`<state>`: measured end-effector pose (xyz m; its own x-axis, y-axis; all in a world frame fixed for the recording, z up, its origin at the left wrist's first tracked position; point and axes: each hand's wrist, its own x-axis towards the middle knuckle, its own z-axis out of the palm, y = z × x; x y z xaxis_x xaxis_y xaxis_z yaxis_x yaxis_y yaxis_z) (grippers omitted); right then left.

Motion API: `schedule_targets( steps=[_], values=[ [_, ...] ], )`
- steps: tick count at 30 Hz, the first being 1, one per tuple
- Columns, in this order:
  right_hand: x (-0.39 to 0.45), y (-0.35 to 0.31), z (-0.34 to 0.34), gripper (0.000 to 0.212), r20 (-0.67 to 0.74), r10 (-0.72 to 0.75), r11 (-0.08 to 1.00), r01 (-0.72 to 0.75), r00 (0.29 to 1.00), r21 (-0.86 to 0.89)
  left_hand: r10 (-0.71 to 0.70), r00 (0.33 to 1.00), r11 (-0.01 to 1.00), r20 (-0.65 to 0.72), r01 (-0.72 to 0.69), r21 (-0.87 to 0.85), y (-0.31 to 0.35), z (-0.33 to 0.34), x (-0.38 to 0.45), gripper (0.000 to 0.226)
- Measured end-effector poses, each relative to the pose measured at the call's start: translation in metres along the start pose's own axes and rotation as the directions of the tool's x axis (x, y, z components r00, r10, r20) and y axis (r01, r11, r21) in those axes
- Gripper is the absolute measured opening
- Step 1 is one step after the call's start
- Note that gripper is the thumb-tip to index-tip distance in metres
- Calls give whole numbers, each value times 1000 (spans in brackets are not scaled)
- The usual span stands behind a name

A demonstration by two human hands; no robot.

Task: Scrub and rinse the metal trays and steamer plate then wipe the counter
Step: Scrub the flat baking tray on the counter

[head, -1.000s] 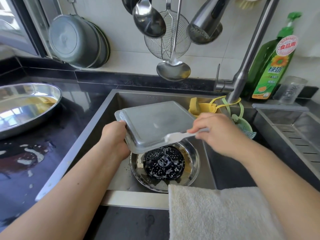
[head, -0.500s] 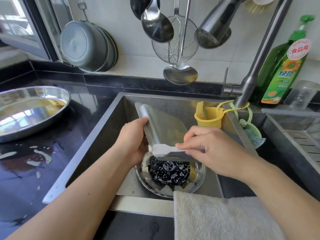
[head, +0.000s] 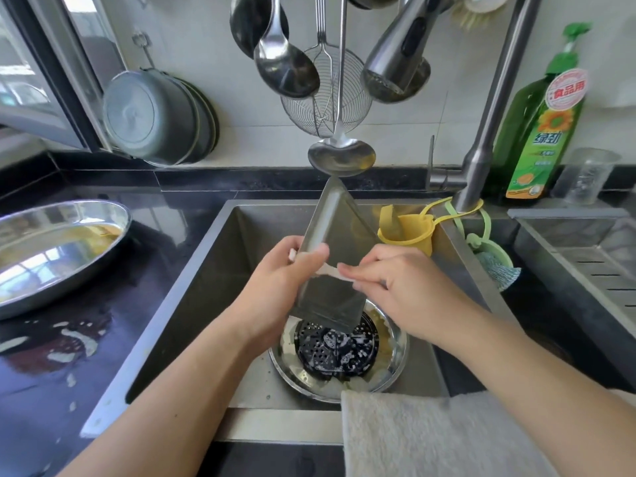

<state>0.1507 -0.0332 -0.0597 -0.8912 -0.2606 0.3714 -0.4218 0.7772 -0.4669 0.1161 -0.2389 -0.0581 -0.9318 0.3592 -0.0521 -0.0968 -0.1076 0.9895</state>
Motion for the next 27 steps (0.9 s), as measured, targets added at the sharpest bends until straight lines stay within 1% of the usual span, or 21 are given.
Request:
schedule_targets(
  steps=[2,4,5,7,9,11,13,14,16,18,20,21,25,27],
  values=[
    [0,-2,0,33,-40,14,1000,-14,999,-4,64,998,998,-2,-63,29,-3,-2,3,20],
    [0,-1,-7,37,-95,59,998,-63,994,-32,91,994,993,-54,-86,84,-4,-6,7,8],
    [1,2,-12,38,-139,96,994,-103,986,-43,96,993,989,-72,-87,116,-5,-10,8,10],
    [2,11,-24,37,-233,186,979,-201,954,-41,108,993,974,-48,-96,206,-5,-16,10,20],
    [0,19,-35,36,-277,284,958,-285,918,35,123,992,959,-5,-117,258,-2,-22,10,26],
    [-3,26,-46,34,-206,400,916,-381,893,129,128,992,965,11,-127,230,1,-29,11,30],
    [-7,36,-54,32,-125,487,866,-461,864,194,118,993,985,5,-118,125,3,-35,12,33],
    [-7,40,-56,31,-113,514,847,-484,850,219,109,994,992,-4,-108,67,4,-37,12,32],
    [-5,37,-58,31,-125,519,839,-477,845,261,102,995,994,4,-102,26,3,-36,12,31],
    [2,25,-52,32,-176,466,870,-412,867,272,95,993,992,63,-100,83,-1,-31,12,31],
    [6,14,-44,32,-230,404,908,-357,885,221,87,990,982,110,-103,156,-4,-26,12,30],
    [6,12,-41,31,-232,400,912,-360,886,198,83,990,979,115,-103,173,-5,-25,12,30],
    [-2,26,-50,29,-118,513,847,-479,850,229,77,991,980,107,-95,176,-5,-26,12,31],
    [-6,33,-58,29,-76,555,818,-527,829,230,78,996,990,50,-84,118,-3,-29,12,31]
  ],
)
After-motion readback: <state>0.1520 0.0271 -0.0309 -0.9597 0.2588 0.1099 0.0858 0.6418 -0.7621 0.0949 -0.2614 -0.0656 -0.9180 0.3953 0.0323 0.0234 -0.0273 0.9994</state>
